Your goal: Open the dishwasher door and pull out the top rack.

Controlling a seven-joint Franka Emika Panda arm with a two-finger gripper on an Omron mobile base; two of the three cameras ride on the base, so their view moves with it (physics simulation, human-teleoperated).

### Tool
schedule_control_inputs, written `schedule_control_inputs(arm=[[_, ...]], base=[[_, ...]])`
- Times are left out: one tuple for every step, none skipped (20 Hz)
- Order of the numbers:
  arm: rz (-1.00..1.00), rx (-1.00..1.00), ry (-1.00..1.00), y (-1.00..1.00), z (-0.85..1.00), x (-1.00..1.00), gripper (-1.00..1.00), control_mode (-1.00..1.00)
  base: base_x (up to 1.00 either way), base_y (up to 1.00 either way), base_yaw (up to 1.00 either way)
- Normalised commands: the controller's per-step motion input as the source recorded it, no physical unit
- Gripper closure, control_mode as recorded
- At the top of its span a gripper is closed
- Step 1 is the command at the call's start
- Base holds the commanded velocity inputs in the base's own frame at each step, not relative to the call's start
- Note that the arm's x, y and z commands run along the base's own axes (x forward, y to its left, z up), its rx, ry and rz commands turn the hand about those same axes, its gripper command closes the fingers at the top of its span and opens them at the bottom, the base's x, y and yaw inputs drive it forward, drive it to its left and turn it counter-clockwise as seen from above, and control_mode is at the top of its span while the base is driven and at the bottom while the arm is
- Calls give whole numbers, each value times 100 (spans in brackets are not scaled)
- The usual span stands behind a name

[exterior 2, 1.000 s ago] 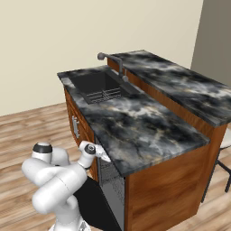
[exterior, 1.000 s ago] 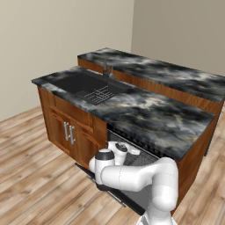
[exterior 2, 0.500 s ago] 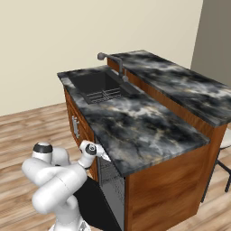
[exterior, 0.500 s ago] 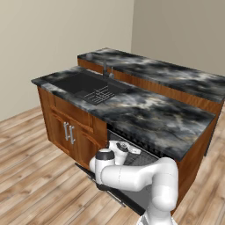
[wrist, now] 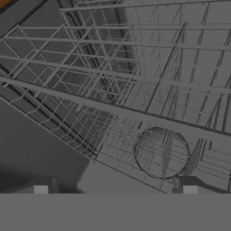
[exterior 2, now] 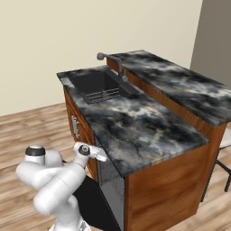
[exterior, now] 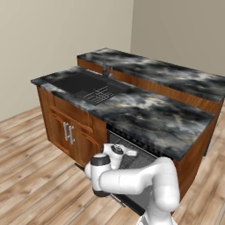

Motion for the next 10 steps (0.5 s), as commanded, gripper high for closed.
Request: schedule_control_inputs(arm=[[0,-17,9,90,-100,-14,-100,-100],[0,-13,11,89,-100,-4,-100,-100],[0,-10,13,84,-100,-1,-100,-100],[0,-2,17,78,-100,0,-100,-100],[0,0,20,76,-100,0,-100,-100],[0,3,26,65,-100,0,-100,-100],[0,9,27,61,-100,0,-100,-100],[0,15,28,55,-100,0,-100,-100],[0,20,28,53,-100,0,-100,-100],[0,23,28,51,-100,0,-100,-100]], base=[[0,0,0],[0,0,0],[0,0,0],[0,0,0],[0,0,0],[0,0,0],[0,0,0],[0,0,0],[0,0,0],[0,0,0]])
